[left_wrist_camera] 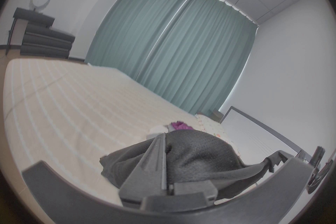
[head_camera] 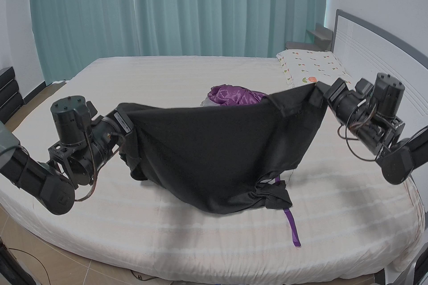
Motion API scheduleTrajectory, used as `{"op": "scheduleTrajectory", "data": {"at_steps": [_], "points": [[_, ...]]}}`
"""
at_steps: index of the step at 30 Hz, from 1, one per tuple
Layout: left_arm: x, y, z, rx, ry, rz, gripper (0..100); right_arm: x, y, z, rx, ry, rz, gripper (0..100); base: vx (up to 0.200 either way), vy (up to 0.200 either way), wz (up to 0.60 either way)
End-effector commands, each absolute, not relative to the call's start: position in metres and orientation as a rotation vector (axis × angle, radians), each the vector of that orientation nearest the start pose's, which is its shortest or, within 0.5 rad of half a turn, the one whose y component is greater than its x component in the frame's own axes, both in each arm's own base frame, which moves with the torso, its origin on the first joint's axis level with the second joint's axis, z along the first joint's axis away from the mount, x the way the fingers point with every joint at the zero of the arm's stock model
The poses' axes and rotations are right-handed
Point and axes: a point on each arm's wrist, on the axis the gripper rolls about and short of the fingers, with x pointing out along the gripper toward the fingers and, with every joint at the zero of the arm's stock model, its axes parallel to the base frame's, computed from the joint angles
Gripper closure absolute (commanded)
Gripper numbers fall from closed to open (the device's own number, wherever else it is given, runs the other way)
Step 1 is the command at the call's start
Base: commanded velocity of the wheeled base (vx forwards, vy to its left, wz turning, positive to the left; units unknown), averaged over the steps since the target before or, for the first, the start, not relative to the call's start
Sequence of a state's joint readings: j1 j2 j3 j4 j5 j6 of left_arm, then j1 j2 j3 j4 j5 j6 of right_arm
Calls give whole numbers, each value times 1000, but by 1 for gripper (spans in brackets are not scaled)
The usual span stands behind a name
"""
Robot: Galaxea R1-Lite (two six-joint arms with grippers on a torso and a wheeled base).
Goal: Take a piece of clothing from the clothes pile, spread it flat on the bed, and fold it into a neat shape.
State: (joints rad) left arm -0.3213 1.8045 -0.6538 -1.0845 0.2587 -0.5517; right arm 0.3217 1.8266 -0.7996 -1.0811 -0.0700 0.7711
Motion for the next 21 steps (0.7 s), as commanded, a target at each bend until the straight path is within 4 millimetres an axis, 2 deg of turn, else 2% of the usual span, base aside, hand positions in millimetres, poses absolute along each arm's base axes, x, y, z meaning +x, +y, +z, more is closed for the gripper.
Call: {"op": "scheduleTrajectory", "data": {"at_steps": [1,7,12,15,21], "points": [[286,-96,118,-550,226,-26,100,307,110,136,789,199,224,100,0,0,0],[277,-99,98,-583,311,-6,100,299,113,111,774,285,199,100,0,0,0],[274,-100,84,-573,363,6,100,292,111,106,831,311,191,100,0,0,0],[272,-99,83,-610,369,15,100,289,109,102,833,327,175,100,0,0,0],[262,-97,77,-642,400,30,100,283,108,103,833,328,178,100,-200,0,0]]}}
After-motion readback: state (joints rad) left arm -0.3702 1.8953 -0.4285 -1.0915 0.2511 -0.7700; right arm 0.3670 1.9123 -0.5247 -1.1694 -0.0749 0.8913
